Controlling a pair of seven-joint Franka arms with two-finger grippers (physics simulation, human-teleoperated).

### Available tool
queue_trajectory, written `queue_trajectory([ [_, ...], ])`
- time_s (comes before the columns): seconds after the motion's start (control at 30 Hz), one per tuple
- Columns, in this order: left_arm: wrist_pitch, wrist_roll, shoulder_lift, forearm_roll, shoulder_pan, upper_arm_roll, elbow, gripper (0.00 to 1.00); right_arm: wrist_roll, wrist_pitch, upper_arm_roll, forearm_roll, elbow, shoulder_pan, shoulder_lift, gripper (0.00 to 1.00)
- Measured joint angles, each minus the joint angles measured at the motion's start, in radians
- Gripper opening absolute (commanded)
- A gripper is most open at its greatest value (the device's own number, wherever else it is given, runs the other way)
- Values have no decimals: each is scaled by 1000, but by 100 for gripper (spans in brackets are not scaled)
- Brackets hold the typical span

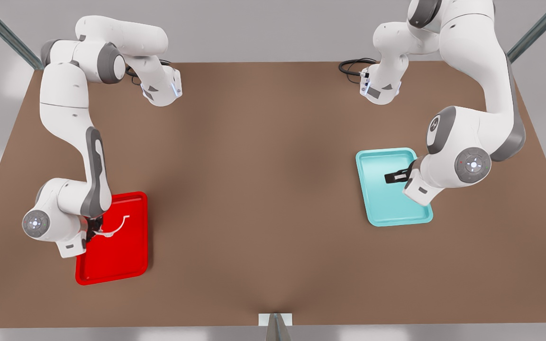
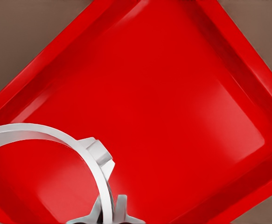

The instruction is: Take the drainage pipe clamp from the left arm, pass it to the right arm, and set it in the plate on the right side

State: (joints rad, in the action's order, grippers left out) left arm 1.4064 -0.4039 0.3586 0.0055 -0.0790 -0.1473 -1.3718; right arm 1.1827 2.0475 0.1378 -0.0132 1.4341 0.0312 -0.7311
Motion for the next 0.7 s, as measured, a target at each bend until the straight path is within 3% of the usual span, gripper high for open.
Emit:
queue_trajectory([
  [0.3, -20, 94, -4, -3, -1, -4, 1, 100, 20, 10, -4, -66, -15, -7, 35, 100],
  [0.4, -30, 116, -4, -2, 0, -10, 2, 100, -54, -169, 5, -80, -218, -77, 60, 100],
  [0.47, -35, 129, -4, -3, -1, -12, 2, 100, -146, -318, 4, -85, -279, -99, 156, 100],
  [0.53, -45, 140, -7, -4, -2, -13, 2, 100, -247, -450, 5, -85, -238, -101, 295, 100],
  [0.6, -57, 151, -10, -4, 0, -14, 3, 100, -345, -518, 3, -81, -80, -101, 449, 100],
  [0.7, -71, 169, -10, -5, 3, -13, 3, 100, -475, -575, -5, -69, 5, -116, 534, 100],
])
